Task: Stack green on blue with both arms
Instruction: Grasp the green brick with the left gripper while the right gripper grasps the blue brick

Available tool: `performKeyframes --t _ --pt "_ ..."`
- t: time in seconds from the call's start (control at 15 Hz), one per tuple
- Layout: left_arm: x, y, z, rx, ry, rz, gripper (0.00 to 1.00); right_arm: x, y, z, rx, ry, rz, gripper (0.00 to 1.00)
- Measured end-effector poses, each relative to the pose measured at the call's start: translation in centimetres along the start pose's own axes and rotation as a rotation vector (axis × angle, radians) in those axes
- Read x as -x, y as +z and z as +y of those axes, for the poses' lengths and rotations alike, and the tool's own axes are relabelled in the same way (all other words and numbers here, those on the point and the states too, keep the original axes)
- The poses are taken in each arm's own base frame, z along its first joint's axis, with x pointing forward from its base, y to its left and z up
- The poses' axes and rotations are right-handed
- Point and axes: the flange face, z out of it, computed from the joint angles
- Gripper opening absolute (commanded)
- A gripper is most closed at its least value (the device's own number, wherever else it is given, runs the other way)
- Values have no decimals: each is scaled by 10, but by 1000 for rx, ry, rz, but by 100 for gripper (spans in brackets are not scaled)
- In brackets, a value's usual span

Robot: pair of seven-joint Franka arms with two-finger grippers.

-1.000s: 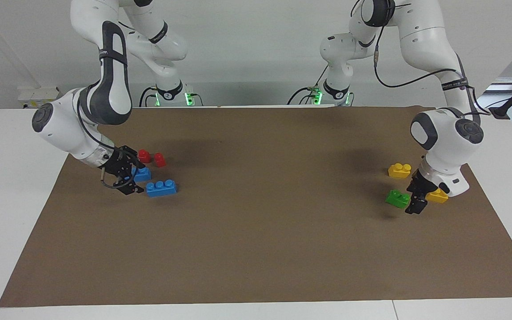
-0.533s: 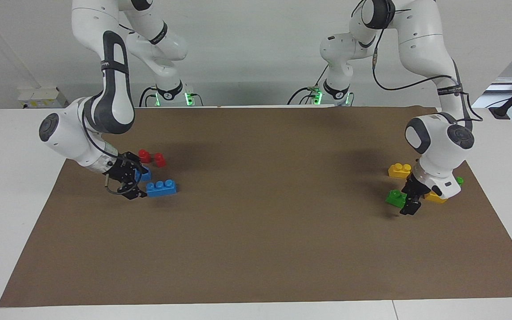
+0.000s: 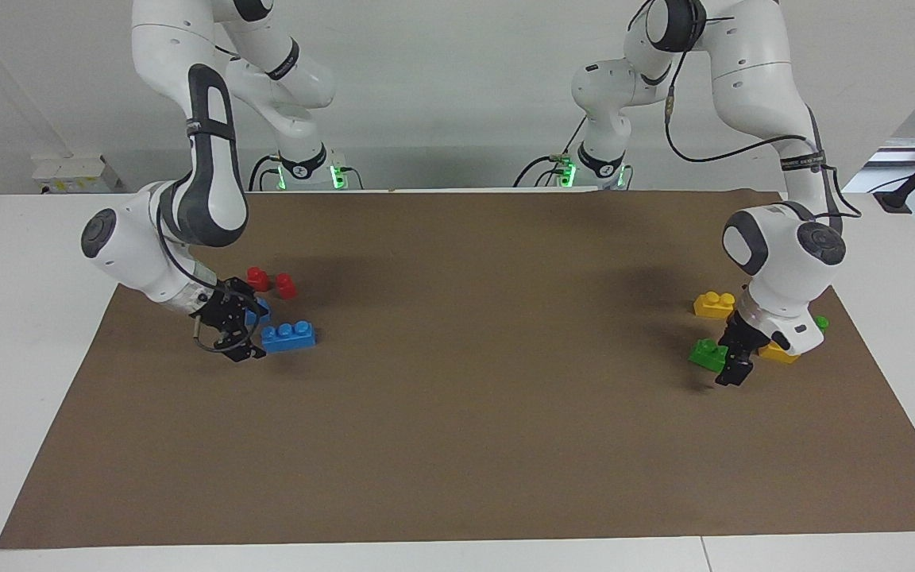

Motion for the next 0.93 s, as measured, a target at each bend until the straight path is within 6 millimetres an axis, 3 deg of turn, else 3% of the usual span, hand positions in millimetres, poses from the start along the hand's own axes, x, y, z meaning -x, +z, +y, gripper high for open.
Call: performKeyframes --t 0.07,0.13,0.2,0.47,0.73,0.93 --pt "0 1 -1 2 0 1 44 -1 2 0 4 0 -1 96" --pt "1 2 -1 2 0 1 13 -1 4 1 6 0 -2 96" --pt "1 2 -1 2 -2 1 0 -2 6 1 9 -4 -3 96" --pt "1 1 0 5 -6 3 0 -6 15 1 -3 -16 8 95" --pt "3 -1 3 11 0 4 0 -4 24 2 -11 2 -12 87" --pt "7 -11 8 -2 8 -9 0 -5 30 2 -22 31 -40 60"
